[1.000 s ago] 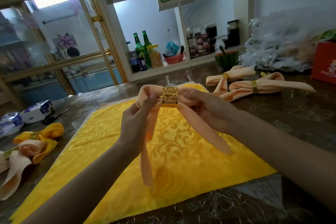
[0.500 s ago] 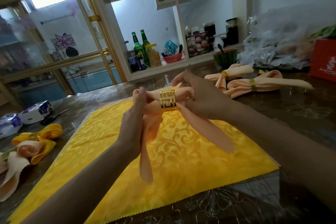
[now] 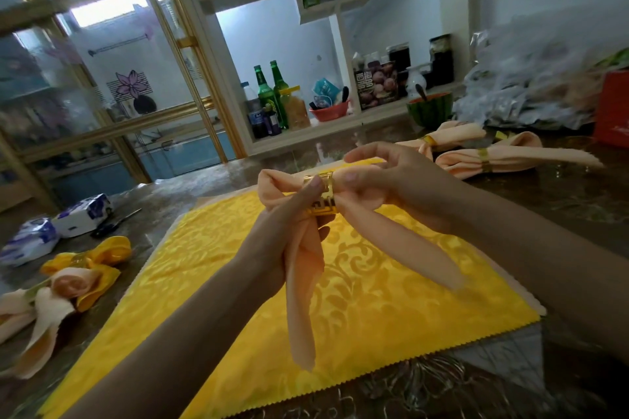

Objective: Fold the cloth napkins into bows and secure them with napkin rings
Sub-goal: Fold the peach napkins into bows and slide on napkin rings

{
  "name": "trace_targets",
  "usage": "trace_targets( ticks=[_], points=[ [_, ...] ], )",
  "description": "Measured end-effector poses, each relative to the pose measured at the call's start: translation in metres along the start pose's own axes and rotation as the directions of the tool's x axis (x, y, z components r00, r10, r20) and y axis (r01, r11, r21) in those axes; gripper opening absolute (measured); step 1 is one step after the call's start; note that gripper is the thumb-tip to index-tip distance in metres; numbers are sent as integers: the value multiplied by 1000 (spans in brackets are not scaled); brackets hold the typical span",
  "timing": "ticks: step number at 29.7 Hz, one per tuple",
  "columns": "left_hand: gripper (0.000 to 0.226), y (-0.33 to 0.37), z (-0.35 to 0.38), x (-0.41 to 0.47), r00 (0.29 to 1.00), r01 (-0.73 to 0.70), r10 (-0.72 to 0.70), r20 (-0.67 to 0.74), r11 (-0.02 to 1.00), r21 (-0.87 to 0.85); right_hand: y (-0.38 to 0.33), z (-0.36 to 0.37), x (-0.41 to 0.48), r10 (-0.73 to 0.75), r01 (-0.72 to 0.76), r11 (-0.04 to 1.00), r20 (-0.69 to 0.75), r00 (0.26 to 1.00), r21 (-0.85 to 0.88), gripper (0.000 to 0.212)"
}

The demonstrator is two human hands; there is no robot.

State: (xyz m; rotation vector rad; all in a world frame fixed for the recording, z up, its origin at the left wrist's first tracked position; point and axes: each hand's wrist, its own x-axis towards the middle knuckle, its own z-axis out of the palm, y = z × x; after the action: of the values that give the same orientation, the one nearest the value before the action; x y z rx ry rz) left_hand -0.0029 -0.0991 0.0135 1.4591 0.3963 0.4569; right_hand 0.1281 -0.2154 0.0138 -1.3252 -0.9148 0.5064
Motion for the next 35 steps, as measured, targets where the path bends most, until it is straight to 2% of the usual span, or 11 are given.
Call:
trace_targets(
  ticks=[4, 12, 14, 15, 17, 19, 21, 24, 28, 32, 35],
  points=[
    [37, -1, 0, 2, 998, -26, 26, 54, 1000, 1, 8, -3, 4, 113, -101, 987, -90, 990, 126, 32],
    [33, -7, -5, 8, 992, -69, 67, 109, 997, 18, 7, 0, 2, 319, -291, 900, -34, 947, 325, 30],
    [35, -8, -6, 10, 994, -71, 71, 81, 997, 3, 7, -2, 4, 306, -269, 892, -48, 951, 362, 38],
    [36, -8, -8, 10, 995, -69, 69, 70, 998, 1, 7, -3, 6, 264, -226, 935, -110, 958, 274, 40],
    [35, -10, -10, 12, 995, -70, 69, 65, 997, 15, 4, -6, 6, 30, -62, 987, -206, 978, -151, 31],
    [32, -12, -11, 10, 994, -67, 62, 87, 996, 60, -6, -5, 2, -184, 148, 814, -8, 983, -561, 28],
    [32, -14, -10, 7, 991, -54, 47, 129, 997, 51, -12, -1, 2, -47, 186, 671, 209, 977, -718, 39],
    [37, -20, -11, 16, 990, -20, 16, 138, 1000, 24, -15, 3, 3, 205, 76, 618, 253, 945, -783, 47],
    [68, -25, -9, 29, 988, 41, -47, 146, 998, 46, -13, -4, 2, 206, 33, 728, 264, 942, -685, 50],
    [35, -24, -4, 9, 976, -125, 84, 199, 971, 203, -9, -12, 1, 179, 1, 787, 231, 956, -617, 25],
    [25, -19, 3, -2, 909, -404, 299, 290, 801, 441, -7, -20, 0, 147, -27, 845, 183, 972, -534, 23]
  ],
)
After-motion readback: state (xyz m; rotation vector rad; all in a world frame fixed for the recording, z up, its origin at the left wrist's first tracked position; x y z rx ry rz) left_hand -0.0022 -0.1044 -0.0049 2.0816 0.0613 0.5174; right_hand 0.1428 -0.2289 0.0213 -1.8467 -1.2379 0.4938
